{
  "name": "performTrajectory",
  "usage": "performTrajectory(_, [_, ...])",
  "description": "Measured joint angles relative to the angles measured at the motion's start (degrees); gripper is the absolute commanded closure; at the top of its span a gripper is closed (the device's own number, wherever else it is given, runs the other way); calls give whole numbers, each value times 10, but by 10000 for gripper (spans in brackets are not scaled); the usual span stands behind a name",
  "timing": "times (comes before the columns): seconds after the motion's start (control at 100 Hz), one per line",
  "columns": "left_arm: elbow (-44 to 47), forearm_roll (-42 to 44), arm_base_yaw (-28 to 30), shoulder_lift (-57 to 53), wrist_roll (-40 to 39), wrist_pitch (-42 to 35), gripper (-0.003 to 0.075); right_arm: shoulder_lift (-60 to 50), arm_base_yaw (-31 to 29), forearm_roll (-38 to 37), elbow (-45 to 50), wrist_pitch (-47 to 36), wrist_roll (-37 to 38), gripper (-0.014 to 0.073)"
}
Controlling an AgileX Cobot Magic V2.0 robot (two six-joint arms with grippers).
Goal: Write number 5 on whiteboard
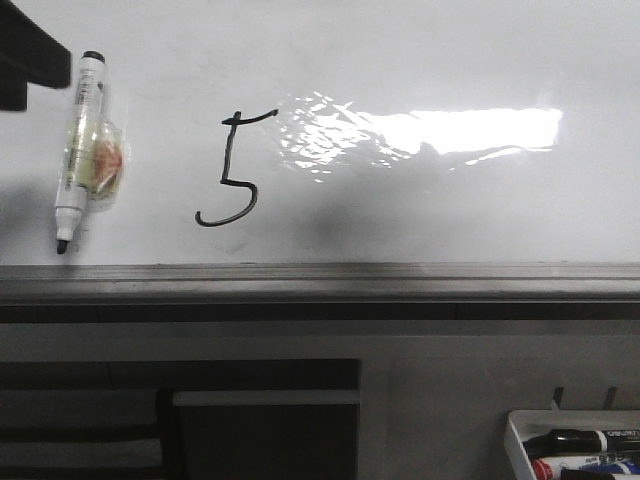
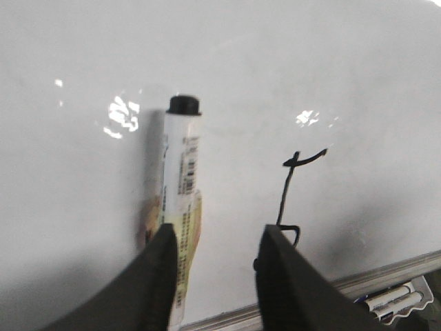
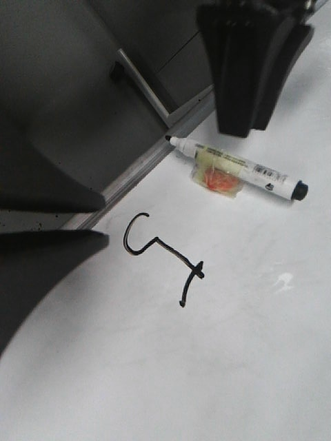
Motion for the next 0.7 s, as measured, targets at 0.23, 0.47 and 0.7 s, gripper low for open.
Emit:
performTrajectory(0.23, [34,52,0,-143,0,-13,741,-80,0,0,93,-123,0,643])
performTrajectory(0.47, [125,112,0,-299,0,-33,741,-230,0,-1,287,-295,0,643])
performTrajectory(0.7, [203,131,0,-417,0,-33,741,-398,-1,-1,462,-373,0,643])
